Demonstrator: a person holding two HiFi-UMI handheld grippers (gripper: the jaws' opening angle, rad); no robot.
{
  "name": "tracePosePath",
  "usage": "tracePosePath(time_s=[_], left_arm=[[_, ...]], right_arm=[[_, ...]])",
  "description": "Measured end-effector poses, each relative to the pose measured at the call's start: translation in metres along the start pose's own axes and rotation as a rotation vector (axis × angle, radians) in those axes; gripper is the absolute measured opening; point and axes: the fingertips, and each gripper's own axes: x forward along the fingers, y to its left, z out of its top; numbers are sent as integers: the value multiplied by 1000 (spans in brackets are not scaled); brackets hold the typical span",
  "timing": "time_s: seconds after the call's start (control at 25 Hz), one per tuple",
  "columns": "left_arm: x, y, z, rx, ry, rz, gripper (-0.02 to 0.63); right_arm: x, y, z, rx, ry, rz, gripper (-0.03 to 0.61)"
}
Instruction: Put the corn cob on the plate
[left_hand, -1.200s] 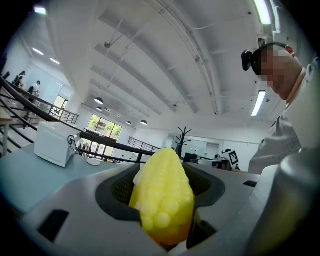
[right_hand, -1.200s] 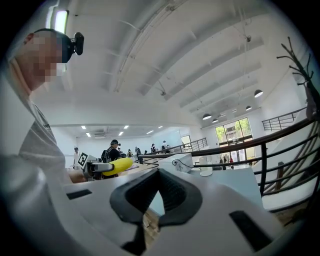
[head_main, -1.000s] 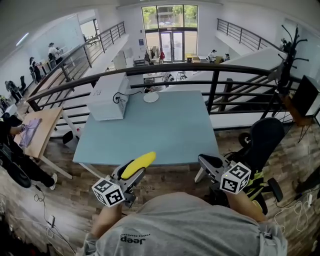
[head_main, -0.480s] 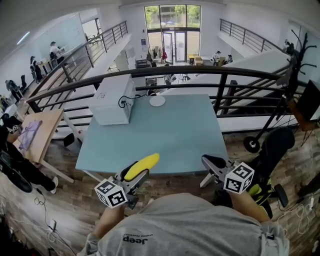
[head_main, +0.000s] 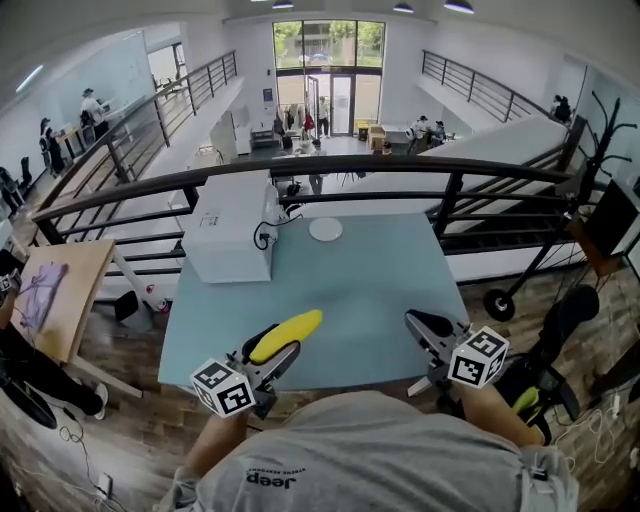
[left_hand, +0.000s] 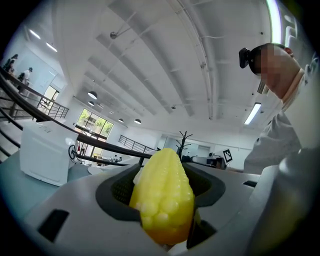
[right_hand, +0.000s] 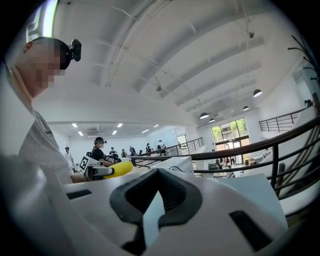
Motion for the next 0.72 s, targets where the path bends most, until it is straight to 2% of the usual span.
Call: tracePosePath(time_s=[0.24,0.44,0.72], left_arm=[[-12,53,17,-11,4,-14,261],[-9,88,23,-33,13,-25,261],[3,104,31,-35,27,-45,261]], right_arm=[[60,4,7,-6,30,-12,17],[92,-10,12,-3,30,-41,17],[102,-27,20,-5,22,-69,17]])
